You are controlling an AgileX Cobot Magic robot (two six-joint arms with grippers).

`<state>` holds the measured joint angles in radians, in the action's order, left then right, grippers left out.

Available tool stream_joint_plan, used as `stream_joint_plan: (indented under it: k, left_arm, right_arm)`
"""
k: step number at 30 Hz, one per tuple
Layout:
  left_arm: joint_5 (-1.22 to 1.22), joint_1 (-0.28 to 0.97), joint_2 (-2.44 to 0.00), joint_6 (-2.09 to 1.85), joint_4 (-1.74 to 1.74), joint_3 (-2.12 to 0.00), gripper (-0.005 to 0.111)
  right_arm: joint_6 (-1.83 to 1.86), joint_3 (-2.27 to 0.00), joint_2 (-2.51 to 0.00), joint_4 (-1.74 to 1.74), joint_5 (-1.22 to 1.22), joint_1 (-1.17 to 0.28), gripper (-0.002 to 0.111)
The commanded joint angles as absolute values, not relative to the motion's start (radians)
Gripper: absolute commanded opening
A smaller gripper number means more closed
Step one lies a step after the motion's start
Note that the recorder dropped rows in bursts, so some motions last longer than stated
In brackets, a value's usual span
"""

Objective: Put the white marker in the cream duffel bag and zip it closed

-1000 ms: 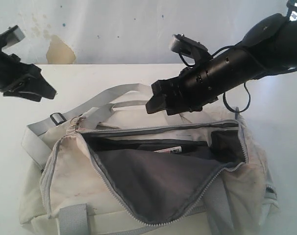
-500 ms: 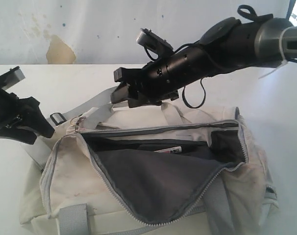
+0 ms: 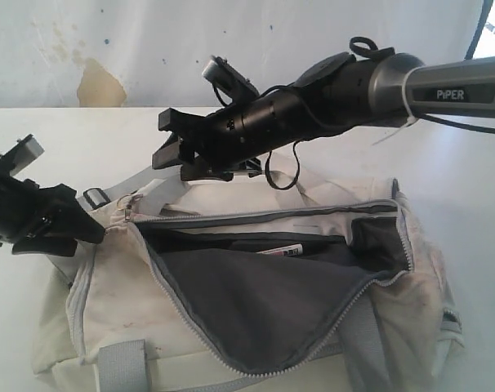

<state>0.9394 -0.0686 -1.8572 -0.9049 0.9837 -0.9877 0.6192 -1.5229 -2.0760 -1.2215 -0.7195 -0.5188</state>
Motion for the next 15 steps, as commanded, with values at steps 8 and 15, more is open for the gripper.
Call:
stream_joint_plan:
  k: [8, 15]
  left_arm:
    - [0.946, -0.067, -1.931, -0.999, 1.146, -0.908, 0.066]
    - [0.981, -0.067, -1.975, -1.050, 1.227, -0.903, 0.036]
  right_arm:
    - [0.632, -1.528, -2.087, -1.288, -0.652, -0.550, 0.047]
    - [0.632, -1.528, -2.087, -1.285, -0.623, -0.570, 0.047]
